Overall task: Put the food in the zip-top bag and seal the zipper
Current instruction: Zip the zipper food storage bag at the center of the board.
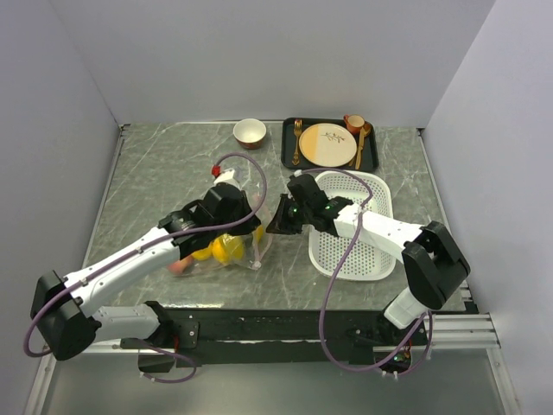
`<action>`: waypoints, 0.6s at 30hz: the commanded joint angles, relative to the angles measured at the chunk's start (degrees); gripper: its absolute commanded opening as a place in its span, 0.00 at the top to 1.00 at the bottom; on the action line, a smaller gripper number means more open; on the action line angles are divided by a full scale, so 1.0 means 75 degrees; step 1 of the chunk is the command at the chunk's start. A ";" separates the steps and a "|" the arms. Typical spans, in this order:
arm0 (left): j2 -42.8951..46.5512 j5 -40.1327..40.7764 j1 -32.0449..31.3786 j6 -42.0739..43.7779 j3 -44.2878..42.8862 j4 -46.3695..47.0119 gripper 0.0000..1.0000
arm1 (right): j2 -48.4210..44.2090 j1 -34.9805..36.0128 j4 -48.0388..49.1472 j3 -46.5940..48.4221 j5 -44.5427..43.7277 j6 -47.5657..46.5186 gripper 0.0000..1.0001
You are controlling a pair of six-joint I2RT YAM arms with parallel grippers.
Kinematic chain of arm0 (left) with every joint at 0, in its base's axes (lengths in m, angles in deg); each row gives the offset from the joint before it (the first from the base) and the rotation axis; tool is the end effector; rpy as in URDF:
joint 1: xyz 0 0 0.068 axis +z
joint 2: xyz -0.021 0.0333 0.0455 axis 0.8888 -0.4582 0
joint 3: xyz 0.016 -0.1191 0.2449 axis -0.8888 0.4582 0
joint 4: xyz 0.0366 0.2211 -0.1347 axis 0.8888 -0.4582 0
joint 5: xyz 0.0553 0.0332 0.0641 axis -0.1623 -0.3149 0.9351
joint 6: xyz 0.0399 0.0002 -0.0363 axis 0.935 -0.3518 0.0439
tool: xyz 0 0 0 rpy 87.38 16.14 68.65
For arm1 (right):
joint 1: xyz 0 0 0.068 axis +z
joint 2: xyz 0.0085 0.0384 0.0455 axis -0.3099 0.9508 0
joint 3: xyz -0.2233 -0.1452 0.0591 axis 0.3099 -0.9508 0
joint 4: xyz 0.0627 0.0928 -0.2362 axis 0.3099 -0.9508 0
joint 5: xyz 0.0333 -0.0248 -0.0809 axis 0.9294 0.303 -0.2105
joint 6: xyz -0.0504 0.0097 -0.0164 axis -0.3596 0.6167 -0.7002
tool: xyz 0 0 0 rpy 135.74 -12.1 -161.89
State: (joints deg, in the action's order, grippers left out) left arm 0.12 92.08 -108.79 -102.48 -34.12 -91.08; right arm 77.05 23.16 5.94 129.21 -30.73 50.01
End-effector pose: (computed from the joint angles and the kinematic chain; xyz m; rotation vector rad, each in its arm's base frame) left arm 0.1854 -0.1842 0.3025 -0.1573 2.2900 -0.7378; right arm 0.2494 0.2294 0.2269 0.0664 2.5665 0.9890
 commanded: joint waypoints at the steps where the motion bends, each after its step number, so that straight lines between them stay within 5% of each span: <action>1: -0.0125 -0.0474 0.0013 -0.0034 -0.0094 0.0579 0.99 | -0.0222 0.0083 0.0393 0.0266 0.0108 -0.0107 0.96; 14: -0.0899 -0.0886 -0.0022 -0.0174 0.0000 0.0872 0.99 | -0.0316 0.0130 0.0569 0.0242 0.0072 0.0022 0.96; 18: -0.1180 -0.0862 -0.0034 -0.0127 -0.0198 0.0791 0.90 | -0.0316 0.0142 0.0534 0.0172 0.0049 0.0057 0.96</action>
State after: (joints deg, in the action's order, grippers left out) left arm -7.18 86.40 -108.79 -102.68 -34.12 -87.41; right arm 77.05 23.64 7.62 129.21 -30.73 50.07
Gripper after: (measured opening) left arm 0.055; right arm 0.047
